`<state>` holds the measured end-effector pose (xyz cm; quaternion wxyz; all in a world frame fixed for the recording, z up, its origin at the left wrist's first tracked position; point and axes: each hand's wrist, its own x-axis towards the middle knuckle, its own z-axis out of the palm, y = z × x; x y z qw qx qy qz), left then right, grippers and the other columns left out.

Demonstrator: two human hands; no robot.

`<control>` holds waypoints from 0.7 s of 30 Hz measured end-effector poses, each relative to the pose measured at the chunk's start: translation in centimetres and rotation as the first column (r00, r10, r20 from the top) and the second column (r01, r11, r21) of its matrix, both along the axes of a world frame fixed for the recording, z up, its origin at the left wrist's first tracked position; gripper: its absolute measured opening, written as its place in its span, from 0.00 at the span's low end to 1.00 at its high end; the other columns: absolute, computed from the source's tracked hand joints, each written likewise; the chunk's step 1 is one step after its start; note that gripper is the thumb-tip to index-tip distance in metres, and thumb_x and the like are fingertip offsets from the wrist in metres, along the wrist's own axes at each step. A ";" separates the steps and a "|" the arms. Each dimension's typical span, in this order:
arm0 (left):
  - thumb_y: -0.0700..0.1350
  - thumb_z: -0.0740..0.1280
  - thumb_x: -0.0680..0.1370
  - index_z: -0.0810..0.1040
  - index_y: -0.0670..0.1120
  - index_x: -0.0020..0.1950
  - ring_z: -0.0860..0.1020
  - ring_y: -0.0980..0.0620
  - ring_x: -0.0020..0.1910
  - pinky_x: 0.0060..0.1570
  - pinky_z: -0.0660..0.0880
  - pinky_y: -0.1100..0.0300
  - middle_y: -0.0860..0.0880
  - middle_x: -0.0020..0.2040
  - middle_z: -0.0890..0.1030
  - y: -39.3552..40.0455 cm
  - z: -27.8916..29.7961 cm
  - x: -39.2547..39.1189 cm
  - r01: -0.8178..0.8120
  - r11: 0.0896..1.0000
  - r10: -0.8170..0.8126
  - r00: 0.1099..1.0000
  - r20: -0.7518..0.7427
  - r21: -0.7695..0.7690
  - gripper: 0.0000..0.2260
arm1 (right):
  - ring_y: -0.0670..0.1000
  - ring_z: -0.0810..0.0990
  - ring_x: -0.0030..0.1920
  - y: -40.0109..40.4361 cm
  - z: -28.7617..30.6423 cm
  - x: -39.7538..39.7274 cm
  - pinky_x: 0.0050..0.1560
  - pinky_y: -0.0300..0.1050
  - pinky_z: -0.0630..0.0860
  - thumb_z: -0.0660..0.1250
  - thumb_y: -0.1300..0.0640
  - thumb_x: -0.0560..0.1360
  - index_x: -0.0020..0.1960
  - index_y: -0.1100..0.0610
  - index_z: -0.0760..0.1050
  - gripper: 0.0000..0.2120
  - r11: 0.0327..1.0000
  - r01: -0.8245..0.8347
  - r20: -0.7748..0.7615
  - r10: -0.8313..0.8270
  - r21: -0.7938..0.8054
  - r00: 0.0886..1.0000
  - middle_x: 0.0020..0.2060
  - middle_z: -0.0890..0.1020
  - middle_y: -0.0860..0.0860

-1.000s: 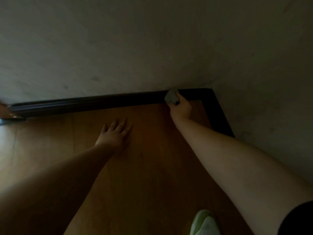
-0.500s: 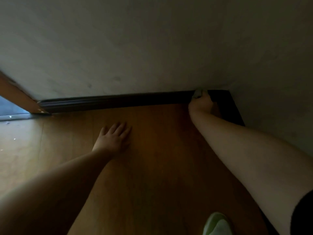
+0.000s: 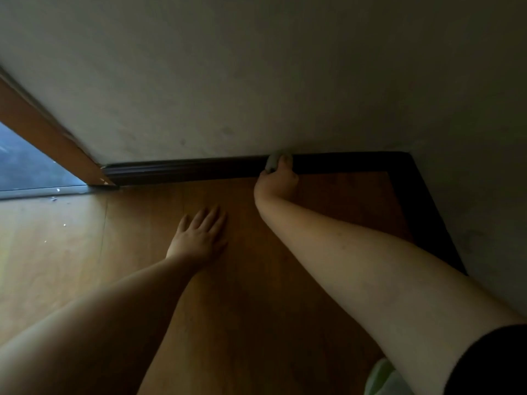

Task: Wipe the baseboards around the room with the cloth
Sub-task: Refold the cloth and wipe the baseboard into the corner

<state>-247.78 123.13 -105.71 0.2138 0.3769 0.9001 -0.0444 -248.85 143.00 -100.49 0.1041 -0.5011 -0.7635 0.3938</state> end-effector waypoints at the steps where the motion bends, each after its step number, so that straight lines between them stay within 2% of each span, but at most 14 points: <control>1: 0.63 0.45 0.82 0.38 0.55 0.80 0.41 0.49 0.80 0.76 0.45 0.44 0.52 0.81 0.39 -0.4 0.1 -0.1 0.000 1.000 0.001 1.000 0.003 -0.014 0.30 | 0.58 0.67 0.71 -0.9 0.2 -0.3 0.69 0.53 0.70 0.65 0.59 0.80 0.77 0.53 0.61 0.28 1.000 -0.023 0.009 0.023 -0.012 1.000 0.76 0.63 0.52; 5: 0.64 0.46 0.82 0.37 0.56 0.80 0.40 0.48 0.80 0.76 0.44 0.41 0.52 0.81 0.38 -2.0 0.4 -0.9 -0.040 0.998 0.041 0.999 0.020 -0.050 0.31 | 0.57 0.66 0.72 -2.4 0.1 -0.4 0.69 0.53 0.70 0.64 0.57 0.80 0.78 0.51 0.60 0.29 0.993 -0.118 -0.001 0.118 -0.021 0.993 0.76 0.63 0.51; 9: 0.64 0.46 0.82 0.37 0.55 0.80 0.40 0.46 0.80 0.76 0.48 0.41 0.52 0.81 0.38 -2.3 0.1 -1.1 -0.050 0.998 0.051 0.998 0.047 -0.026 0.31 | 0.53 0.70 0.70 -0.3 -0.5 2.1 0.69 0.43 0.66 0.66 0.59 0.79 0.76 0.50 0.63 0.27 0.982 -0.189 -0.129 0.189 0.013 0.973 0.71 0.71 0.51; 11: 0.63 0.46 0.82 0.36 0.55 0.80 0.40 0.45 0.79 0.76 0.48 0.40 0.51 0.81 0.37 -1.9 0.1 -1.1 -0.040 0.999 0.042 0.997 0.060 -0.034 0.31 | 0.52 0.70 0.69 1.0 -0.9 3.2 0.71 0.46 0.65 0.66 0.60 0.79 0.75 0.49 0.66 0.26 0.980 -0.184 -0.158 0.193 0.070 0.968 0.69 0.73 0.50; 13: 0.63 0.47 0.82 0.36 0.56 0.80 0.40 0.45 0.79 0.76 0.48 0.39 0.51 0.81 0.38 -1.9 0.2 -1.3 -0.055 0.998 0.056 0.996 0.069 -0.023 0.31 | 0.52 0.71 0.69 2.1 -1.4 3.6 0.72 0.51 0.66 0.66 0.61 0.78 0.74 0.50 0.67 0.26 0.992 -0.082 -0.138 0.095 0.101 0.986 0.69 0.73 0.50; 15: 0.63 0.47 0.82 0.37 0.57 0.80 0.40 0.45 0.80 0.76 0.49 0.39 0.52 0.81 0.38 -1.9 0.2 -1.3 -0.065 0.998 0.066 0.995 0.075 -0.019 0.31 | 0.53 0.71 0.69 2.6 -1.6 3.4 0.71 0.53 0.68 0.66 0.61 0.78 0.74 0.51 0.67 0.26 0.997 0.048 -0.107 -0.042 0.056 0.993 0.69 0.74 0.52; 17: 0.63 0.48 0.82 0.37 0.56 0.80 0.40 0.45 0.80 0.76 0.49 0.39 0.52 0.81 0.38 -1.9 0.2 -1.3 -0.062 0.998 0.064 0.995 0.080 -0.027 0.31 | 0.54 0.72 0.68 2.3 -1.4 2.7 0.70 0.52 0.68 0.66 0.60 0.78 0.73 0.53 0.68 0.24 0.997 0.071 -0.102 -0.069 0.015 0.992 0.67 0.75 0.53; 21: 0.61 0.49 0.83 0.37 0.55 0.80 0.40 0.46 0.80 0.76 0.48 0.41 0.51 0.81 0.38 -2.2 0.7 -1.4 -0.046 0.998 0.049 0.994 0.094 -0.034 0.31 | 0.55 0.65 0.73 -1.3 -0.1 1.1 0.73 0.53 0.64 0.64 0.60 0.80 0.77 0.54 0.62 0.27 0.998 -0.057 -0.071 0.059 0.021 0.996 0.75 0.65 0.52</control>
